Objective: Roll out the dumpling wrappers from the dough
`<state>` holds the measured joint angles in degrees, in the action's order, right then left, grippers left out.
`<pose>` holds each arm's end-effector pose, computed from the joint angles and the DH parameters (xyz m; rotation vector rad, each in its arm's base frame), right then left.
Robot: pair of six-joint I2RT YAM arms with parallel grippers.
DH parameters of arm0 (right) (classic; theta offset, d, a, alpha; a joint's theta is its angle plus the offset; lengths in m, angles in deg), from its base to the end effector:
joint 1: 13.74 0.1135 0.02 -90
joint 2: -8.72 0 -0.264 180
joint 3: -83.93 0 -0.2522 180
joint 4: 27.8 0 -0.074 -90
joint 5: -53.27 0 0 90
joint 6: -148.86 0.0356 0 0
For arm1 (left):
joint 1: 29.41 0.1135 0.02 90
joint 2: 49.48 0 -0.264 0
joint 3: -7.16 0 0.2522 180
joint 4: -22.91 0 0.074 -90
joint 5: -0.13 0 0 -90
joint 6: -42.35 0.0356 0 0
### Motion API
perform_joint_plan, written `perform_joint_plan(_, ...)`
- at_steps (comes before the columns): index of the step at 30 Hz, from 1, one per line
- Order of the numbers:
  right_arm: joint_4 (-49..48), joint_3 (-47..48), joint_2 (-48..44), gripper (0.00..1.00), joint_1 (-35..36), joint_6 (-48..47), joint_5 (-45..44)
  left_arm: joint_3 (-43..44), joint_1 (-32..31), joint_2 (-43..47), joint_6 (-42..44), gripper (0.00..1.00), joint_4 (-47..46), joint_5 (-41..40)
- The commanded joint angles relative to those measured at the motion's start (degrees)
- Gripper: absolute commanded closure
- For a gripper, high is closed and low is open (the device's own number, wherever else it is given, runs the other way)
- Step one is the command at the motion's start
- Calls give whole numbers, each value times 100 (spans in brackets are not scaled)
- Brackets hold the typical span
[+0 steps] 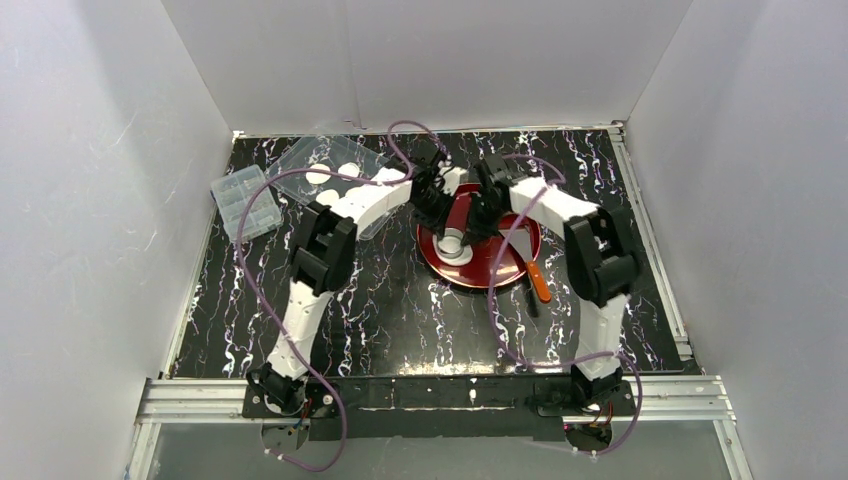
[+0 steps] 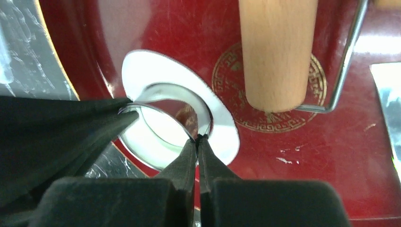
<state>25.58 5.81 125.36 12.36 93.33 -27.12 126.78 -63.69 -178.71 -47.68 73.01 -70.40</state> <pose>0.3771 0.1914 0.1840 0.1622 2.8521 0.4855 0.3981 -0.2857 0.1830 0.9021 2.5080 -0.6490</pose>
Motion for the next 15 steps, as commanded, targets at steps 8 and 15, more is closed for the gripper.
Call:
perform_joint_plan(8,-952,-1985,-1144,99,35,547,-1081,1890,-85,-1381,190,100,2032,-50)
perform_joint_plan(15,-612,-560,-277,99,-253,315,-1004,-49,-85,-208,121,100,1313,-77)
